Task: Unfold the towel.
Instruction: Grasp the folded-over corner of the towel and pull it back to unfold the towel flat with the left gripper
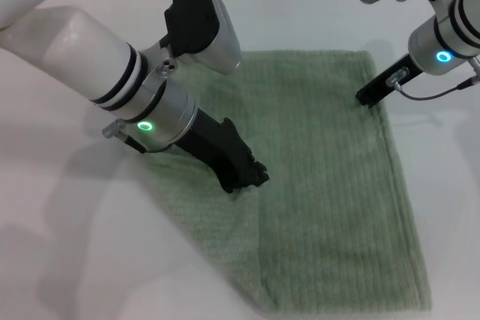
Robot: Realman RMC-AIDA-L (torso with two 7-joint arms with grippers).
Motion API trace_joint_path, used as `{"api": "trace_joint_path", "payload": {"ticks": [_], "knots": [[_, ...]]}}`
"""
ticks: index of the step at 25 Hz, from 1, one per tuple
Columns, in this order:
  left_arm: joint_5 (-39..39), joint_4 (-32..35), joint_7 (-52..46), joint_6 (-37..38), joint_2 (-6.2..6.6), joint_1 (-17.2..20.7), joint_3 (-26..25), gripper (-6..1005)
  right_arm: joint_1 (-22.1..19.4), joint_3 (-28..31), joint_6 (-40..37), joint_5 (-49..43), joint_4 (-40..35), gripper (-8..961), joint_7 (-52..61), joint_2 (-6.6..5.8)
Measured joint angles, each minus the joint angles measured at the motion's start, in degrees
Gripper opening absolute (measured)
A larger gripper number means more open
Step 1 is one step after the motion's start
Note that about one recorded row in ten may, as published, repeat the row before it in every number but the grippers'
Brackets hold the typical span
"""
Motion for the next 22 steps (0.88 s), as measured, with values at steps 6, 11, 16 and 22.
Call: {"api": "trace_joint_path", "payload": {"ticks": [6, 11, 16, 22], "knots": [[-0.03, 3.47, -0.62, 5.21, 0.22, 0.36, -1.67, 53, -0.03, -0.16, -0.18, 0.00, 0.03, 0, 0.00, 0.00], [-0.36, 7.06, -0.65, 10.46, 0.30, 1.21, -5.40, 38, -0.03, -0.19, -0.52, -0.14, 0.46, 0, 0.00, 0.00], [-0.52, 10.15, -0.73, 15.69, 0.30, 1.61, -8.20, 42, 0.10, -0.33, -0.60, -0.19, 0.76, 0, 0.00, 0.00], [-0.53, 10.53, -0.98, 20.34, 0.35, 1.18, -10.83, 46, 0.09, -0.39, -0.60, -0.23, 1.03, 1, 0.00, 0.07]]}}
